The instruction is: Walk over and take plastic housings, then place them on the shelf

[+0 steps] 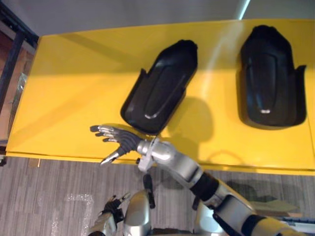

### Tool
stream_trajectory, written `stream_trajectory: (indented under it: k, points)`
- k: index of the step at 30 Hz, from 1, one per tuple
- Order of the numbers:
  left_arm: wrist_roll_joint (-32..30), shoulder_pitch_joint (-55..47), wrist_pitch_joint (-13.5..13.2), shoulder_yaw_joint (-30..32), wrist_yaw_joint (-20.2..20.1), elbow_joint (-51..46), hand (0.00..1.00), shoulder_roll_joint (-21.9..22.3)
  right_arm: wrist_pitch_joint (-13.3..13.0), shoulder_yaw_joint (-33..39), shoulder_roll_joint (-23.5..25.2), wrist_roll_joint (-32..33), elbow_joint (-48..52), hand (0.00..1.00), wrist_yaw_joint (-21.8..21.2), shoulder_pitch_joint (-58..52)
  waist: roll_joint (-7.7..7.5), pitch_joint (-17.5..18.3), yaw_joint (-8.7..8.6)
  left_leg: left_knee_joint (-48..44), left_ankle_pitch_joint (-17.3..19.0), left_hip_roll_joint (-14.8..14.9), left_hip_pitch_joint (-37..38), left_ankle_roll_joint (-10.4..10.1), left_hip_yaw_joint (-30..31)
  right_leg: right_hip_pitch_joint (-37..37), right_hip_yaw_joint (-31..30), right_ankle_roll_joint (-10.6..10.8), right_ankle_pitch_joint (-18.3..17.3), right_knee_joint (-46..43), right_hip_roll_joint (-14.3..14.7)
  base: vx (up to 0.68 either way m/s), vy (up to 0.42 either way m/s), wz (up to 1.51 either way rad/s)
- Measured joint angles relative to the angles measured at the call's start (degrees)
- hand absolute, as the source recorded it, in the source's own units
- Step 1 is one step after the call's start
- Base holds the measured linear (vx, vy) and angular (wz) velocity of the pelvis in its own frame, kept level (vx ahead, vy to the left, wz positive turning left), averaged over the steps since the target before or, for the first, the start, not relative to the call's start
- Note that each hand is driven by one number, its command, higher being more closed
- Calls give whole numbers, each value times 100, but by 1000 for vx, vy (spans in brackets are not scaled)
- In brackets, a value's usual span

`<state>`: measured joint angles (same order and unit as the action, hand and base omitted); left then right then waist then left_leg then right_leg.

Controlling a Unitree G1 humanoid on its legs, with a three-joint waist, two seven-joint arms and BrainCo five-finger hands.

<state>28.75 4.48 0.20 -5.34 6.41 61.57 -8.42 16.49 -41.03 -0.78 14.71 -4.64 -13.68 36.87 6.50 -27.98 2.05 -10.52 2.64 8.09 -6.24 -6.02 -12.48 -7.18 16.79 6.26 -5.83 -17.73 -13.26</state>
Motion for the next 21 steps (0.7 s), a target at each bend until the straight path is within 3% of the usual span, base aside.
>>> stream_trajectory:
  k: [21]
  points:
    - [-2, -72, 68, 7, -34, -197, 0, -1, -11, 773, -213, -229, 16, 0, 128, 73, 5, -1, -22, 143, -126, -140, 25, 80, -13, -78, -16, 62, -2, -107, -151, -2, 1, 0]
